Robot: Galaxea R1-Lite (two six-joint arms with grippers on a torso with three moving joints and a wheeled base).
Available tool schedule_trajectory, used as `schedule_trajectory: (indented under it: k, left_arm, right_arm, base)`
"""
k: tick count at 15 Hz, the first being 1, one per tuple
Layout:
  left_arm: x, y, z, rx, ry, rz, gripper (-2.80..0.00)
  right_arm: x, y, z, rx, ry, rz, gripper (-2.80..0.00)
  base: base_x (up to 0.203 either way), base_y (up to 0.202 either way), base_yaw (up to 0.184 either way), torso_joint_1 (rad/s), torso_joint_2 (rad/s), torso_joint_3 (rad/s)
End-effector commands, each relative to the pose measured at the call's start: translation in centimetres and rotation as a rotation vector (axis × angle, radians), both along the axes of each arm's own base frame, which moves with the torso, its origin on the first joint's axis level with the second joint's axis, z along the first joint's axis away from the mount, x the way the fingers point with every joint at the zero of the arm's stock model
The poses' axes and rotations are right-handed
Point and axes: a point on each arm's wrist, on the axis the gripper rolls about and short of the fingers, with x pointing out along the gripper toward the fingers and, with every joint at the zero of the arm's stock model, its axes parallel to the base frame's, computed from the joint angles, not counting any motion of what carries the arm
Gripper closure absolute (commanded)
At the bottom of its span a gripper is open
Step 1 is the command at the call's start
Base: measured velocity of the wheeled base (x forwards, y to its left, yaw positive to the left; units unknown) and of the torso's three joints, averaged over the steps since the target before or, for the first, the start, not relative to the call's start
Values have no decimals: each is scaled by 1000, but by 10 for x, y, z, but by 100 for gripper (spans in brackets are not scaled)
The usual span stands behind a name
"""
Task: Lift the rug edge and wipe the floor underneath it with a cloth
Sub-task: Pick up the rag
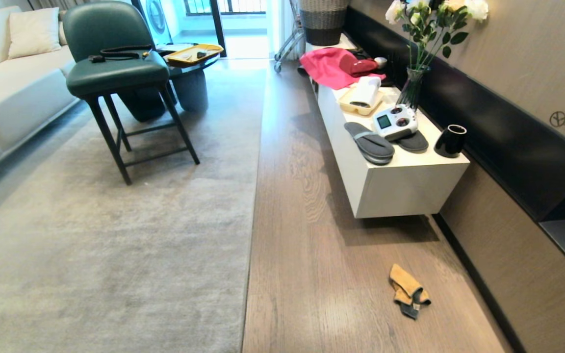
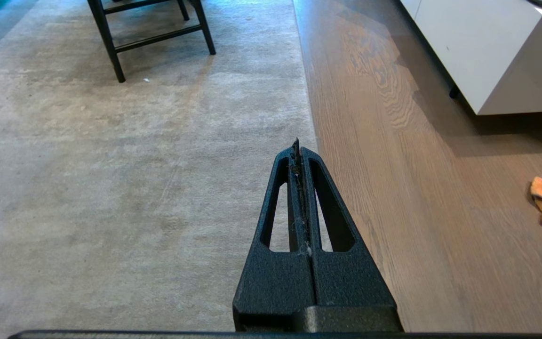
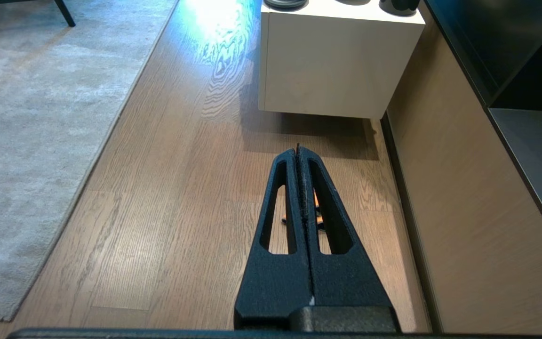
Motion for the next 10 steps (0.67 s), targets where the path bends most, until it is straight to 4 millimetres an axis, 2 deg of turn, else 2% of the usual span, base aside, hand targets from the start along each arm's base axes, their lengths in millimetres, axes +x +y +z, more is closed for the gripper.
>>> schedule_trajectory:
  k: [1,10]
  left_arm:
    - [0,0,0,0,0,0,0]
    - [0,0,0,0,0,0,0]
  right_arm:
    - [0,0,0,-1,1,3,0]
    - [0,0,0,-1,1,1,0]
  base:
    - [0,0,0,0,0,0]
    - [0,0,0,0,0,0]
